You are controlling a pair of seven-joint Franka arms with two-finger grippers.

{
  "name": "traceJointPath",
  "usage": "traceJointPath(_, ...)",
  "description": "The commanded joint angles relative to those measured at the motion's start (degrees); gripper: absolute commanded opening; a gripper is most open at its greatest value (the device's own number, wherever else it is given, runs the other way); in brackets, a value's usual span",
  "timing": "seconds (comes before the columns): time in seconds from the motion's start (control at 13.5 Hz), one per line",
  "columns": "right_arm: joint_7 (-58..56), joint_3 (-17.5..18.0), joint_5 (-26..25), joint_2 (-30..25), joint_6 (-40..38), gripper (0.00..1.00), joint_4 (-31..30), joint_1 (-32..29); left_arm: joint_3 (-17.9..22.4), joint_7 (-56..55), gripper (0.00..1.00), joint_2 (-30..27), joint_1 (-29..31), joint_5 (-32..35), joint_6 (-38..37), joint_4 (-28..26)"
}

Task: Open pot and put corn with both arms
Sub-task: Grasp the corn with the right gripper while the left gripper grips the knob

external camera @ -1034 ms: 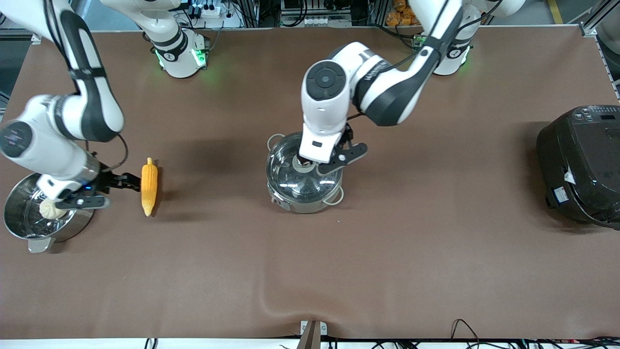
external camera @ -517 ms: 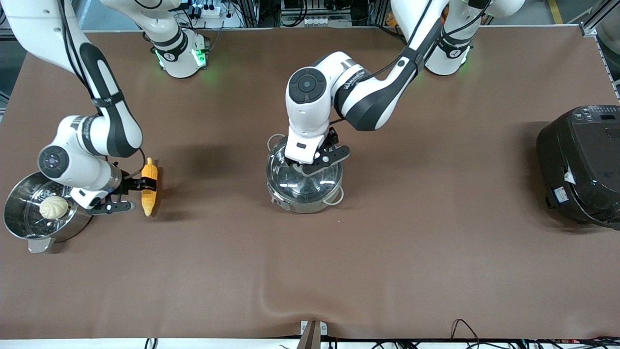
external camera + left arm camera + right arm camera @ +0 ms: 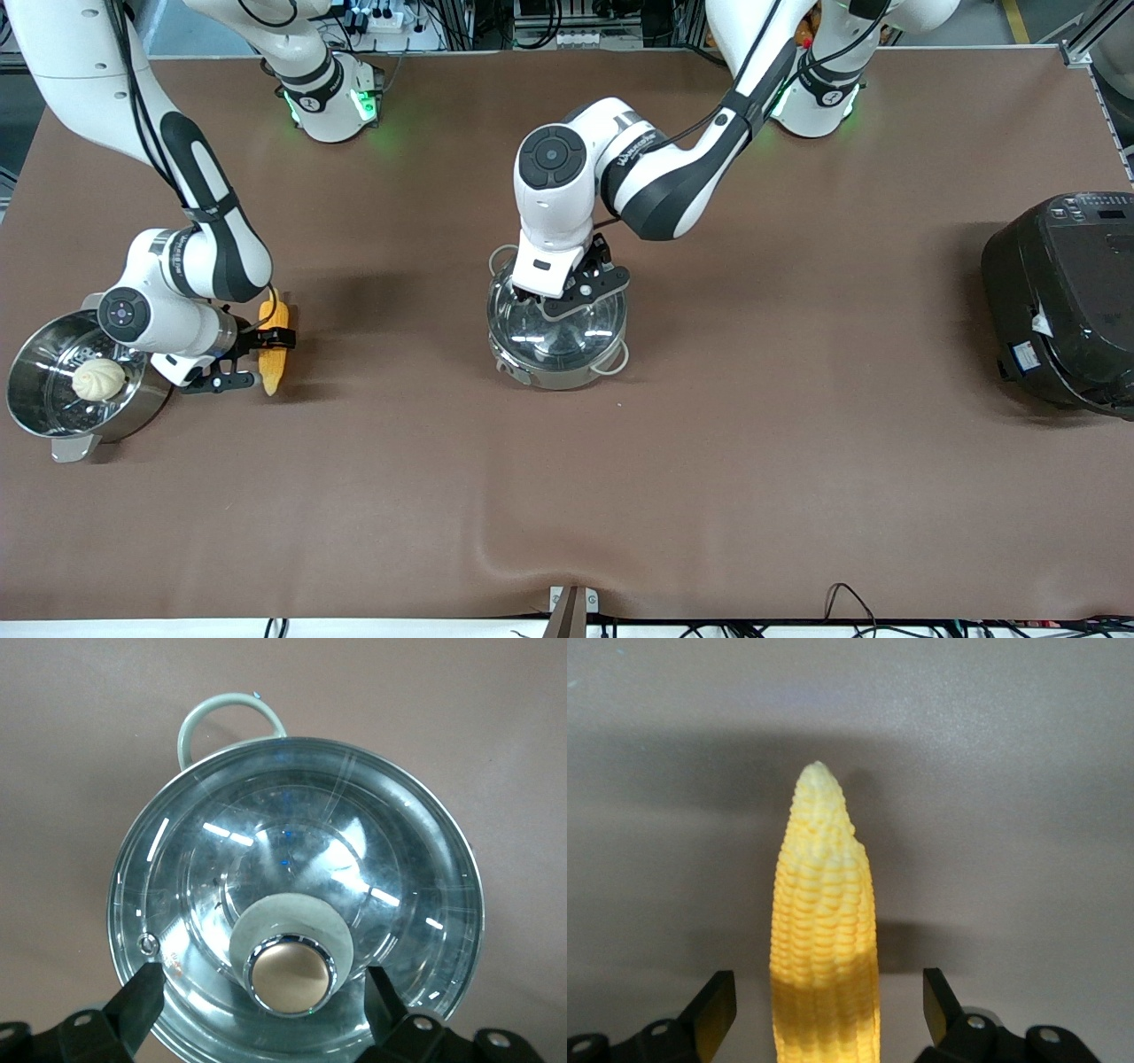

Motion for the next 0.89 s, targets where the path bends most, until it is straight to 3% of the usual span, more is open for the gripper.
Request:
traceJointPath(0.0, -1.0, 0.6, -0.1, 0.4, -0.2, 0.46, 0.2, -1.1, 0.8, -1.1, 0.97, 1.6, -0.9, 0.9, 0.0, 1.5)
traceJointPath(0.15, -1.0, 0.7, -0.1, 0.2, -0.3, 0.3, 0.3, -1.0, 0.8, -1.0, 0.96, 1.8, -0.8, 0.9, 0.1, 1.5)
traceJointPath(0.22, -0.8, 0.7, -0.1, 0.2, -0.8, 0.15, 0.6, -0.6, 0.8, -1.0, 0.94, 2.2, -0.9, 0.9, 0.2, 1.6)
traceJointPath(0.37, -0.6, 0.9, 0.0, -1.1, -4.2, 0.12, 2.0, 0.3, 0.8, -1.0, 0.91, 2.5, -0.9, 0.9, 0.9, 1.6)
traceJointPath(0.59, -0.1, 1.0, 2.7, -3.3, -18.9, 0.14, 11.2, 1.8, 0.8, -1.1, 0.84, 3.1, -1.1, 0.9, 1.0, 1.6)
traceJointPath(0.81, 0.0, 0.9, 7.7, -3.1, -31.6, 0.15, 22.1, 3.0, 0.8, -1.0, 0.58, 3.4, -1.4, 0.9, 1.2, 1.6)
